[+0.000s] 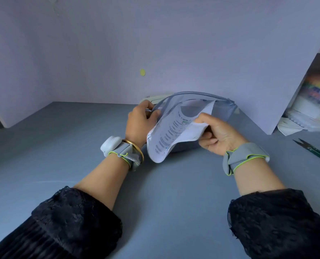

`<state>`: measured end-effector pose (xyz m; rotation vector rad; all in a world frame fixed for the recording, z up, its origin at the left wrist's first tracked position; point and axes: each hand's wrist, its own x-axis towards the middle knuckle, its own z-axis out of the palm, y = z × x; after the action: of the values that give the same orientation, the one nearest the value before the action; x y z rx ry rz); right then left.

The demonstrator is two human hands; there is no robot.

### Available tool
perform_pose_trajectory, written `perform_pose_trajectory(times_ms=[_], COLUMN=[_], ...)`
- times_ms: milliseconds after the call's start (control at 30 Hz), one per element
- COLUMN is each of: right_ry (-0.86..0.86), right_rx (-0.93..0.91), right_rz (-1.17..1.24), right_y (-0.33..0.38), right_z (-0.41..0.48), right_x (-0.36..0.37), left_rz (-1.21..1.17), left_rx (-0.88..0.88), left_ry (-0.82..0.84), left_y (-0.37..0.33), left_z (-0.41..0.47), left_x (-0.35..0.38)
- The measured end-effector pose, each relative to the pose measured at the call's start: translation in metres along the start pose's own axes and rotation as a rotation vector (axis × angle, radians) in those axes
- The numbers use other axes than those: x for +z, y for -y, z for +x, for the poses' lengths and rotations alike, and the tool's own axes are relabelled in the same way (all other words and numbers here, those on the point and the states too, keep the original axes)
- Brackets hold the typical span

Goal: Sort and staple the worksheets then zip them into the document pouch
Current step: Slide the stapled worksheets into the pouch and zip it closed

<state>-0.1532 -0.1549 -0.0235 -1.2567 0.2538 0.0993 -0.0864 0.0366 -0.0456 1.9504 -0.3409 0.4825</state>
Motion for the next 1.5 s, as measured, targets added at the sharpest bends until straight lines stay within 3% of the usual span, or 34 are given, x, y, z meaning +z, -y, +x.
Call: perform_pose_trajectory(times_ms=[133, 233, 267, 400, 600, 733, 867, 1000, 1067, 1200, 1267, 1367, 1500], right_ry=[-0.094, -0.259, -0.297, -0.330, -0.159, -0.423, -0.495, -0.431, -0.463, -0.688, -0.790, -0.866, -0.837], right_rx=[0.098, 0.026, -0.014, -0.040, -0.050, -0.217, -0.291, -0.220, -0.210, -0.264, -0.307, -0.314, -0.175], right_rz=[-0.200, -0.485, -0.468, 0.001, 0.106, -0.026, -0.162, 0.292, 0.373, -0.037, -0.129, -0.075, 0.061], right_y=[-0.011, -0.011, -0.009, -0.001, -0.004, -0.009, -0.018, -0.010, -0.011, -0.022, -0.023, -0.020, -0.020], right_z=[0.008, 0.013, 0.015, 0.022, 0.011, 0.022, 0.025, 0.026, 0.027, 0.033, 0.033, 0.032, 0.030], right_x=[-0.002, -0.007, -0.010, -0.019, -0.008, -0.004, 0.002, -0.005, -0.009, -0.004, 0.000, -0.001, -0.006], left_rz=[-0.025, 0.003, 0.039, 0.333, 0.678, 0.570, 0.316, 0.425, 0.456, 0.438, 0.413, 0.413, 0.366], left_rx=[0.056, 0.114, 0.144, 0.268, 0.344, 0.229, 0.156, 0.119, 0.098, 0.120, 0.144, 0.136, 0.093], left_ry=[0.089, 0.109, 0.121, 0.193, 0.290, 0.264, 0.200, 0.029, 0.022, 0.014, -0.010, -0.007, -0.008], left_y=[-0.007, -0.009, -0.009, -0.007, 0.001, 0.006, 0.000, 0.003, 0.009, 0.010, 0.006, 0.006, 0.005], left_z=[-0.005, -0.005, -0.004, -0.004, -0.006, -0.004, -0.006, -0.003, -0.001, -0.003, -0.005, -0.005, -0.003], left_x=[0.002, -0.002, -0.004, -0.009, -0.004, -0.004, 0.005, -0.001, -0.006, -0.004, -0.001, 0.002, 0.001])
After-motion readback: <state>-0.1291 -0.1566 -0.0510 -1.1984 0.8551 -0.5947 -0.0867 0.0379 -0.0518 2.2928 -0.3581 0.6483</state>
